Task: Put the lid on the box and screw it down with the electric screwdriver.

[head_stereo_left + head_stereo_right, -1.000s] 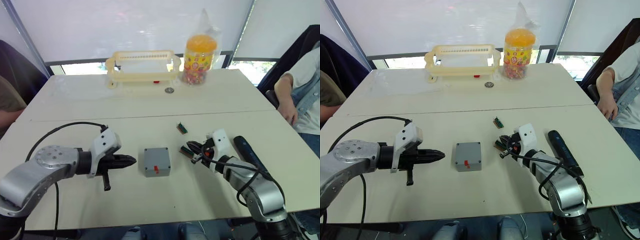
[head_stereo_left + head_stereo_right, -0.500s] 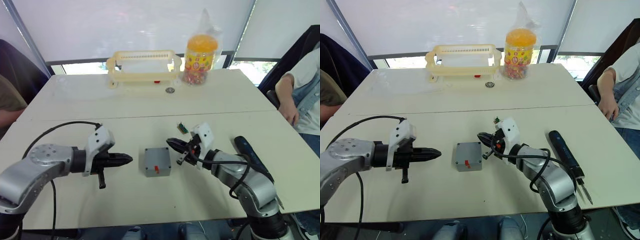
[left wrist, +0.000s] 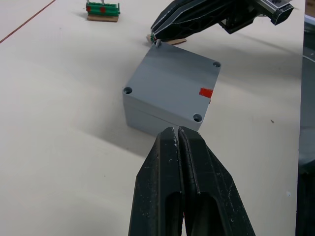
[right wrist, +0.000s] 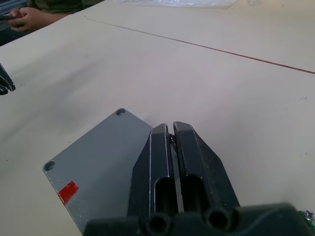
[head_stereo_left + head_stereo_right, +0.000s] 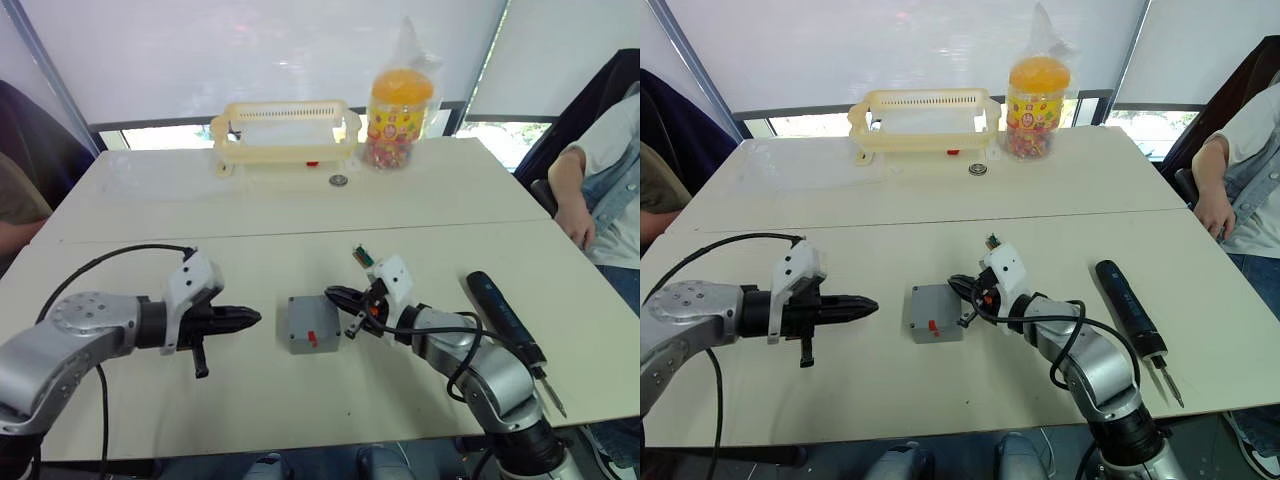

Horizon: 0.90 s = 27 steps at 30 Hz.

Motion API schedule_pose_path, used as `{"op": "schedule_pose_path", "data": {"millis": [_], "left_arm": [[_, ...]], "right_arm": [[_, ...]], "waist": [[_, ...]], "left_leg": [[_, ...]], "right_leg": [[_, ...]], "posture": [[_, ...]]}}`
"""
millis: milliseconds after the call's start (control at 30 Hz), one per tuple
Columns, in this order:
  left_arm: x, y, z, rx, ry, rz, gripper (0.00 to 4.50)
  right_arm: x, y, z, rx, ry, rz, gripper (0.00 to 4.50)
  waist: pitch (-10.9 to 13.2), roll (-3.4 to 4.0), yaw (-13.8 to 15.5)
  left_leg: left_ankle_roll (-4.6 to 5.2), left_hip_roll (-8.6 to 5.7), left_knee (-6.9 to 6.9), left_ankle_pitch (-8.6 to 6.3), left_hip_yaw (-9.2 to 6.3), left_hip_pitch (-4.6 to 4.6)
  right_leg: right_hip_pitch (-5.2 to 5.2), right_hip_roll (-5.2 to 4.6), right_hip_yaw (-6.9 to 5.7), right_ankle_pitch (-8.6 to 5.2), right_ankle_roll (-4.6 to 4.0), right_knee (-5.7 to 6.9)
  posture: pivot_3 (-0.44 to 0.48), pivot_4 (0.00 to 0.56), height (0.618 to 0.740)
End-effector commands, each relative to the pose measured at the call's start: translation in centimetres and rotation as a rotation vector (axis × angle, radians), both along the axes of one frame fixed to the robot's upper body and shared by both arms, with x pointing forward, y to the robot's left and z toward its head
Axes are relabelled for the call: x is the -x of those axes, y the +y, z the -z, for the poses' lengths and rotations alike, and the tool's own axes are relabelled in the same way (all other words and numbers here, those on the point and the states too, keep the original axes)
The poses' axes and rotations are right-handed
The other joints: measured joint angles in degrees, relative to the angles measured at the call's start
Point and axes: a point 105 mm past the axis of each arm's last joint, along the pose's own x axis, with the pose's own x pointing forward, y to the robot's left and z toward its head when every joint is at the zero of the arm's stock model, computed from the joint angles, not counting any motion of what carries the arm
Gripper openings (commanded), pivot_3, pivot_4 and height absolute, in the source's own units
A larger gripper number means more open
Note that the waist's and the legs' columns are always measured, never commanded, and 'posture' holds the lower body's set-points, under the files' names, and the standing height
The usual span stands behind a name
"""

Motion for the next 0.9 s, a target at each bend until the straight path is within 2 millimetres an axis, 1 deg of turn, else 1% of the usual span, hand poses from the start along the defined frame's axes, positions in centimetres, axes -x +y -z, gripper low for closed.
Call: {"op": "schedule_pose_path", "data": {"millis": [33, 533, 700, 900], "left_arm": [[0.17, -0.26, -0.71, 0.003, -0.045, 0.009, 0.05], [0.06, -0.62, -0.60, 0.008, -0.048, 0.015, 0.05], [0.04, -0.76, -0.58, 0.011, -0.050, 0.018, 0.05], [0.06, -0.79, -0.55, 0.009, -0.052, 0.018, 0.05]], "right_arm": [[-0.12, -0.06, -0.67, -0.013, -0.032, 0.005, 0.07], [-0.02, -0.75, -0.84, -0.010, -0.035, 0.019, 0.07], [0.03, -0.72, -0.43, -0.001, -0.027, 0.015, 0.07], [-0.35, -0.42, -0.04, 0.013, -0.022, 0.012, 0.07]], "waist": [[0.0, 0.00, 0.0], [0.0, 0.00, 0.0], [0.0, 0.00, 0.0], [0.0, 0.00, 0.0]], "left_leg": [[0.00, 0.00, 0.00, 0.00, 0.00, 0.00], [0.00, 0.00, 0.00, 0.00, 0.00, -0.01], [0.00, 0.00, 0.00, 0.00, 0.00, -0.01], [0.00, 0.00, 0.00, 0.00, 0.00, 0.00]], "right_leg": [[0.00, 0.00, 0.00, 0.00, 0.00, 0.00], [0.00, 0.00, 0.00, 0.00, 0.00, 0.00], [0.00, 0.00, 0.00, 0.00, 0.00, 0.00], [0.00, 0.00, 0.00, -0.01, -0.01, 0.00]], "posture": [[0.000, 0.150, 0.740], [0.000, 0.150, 0.740], [0.000, 0.150, 0.740], [0.000, 0.150, 0.740]]}}
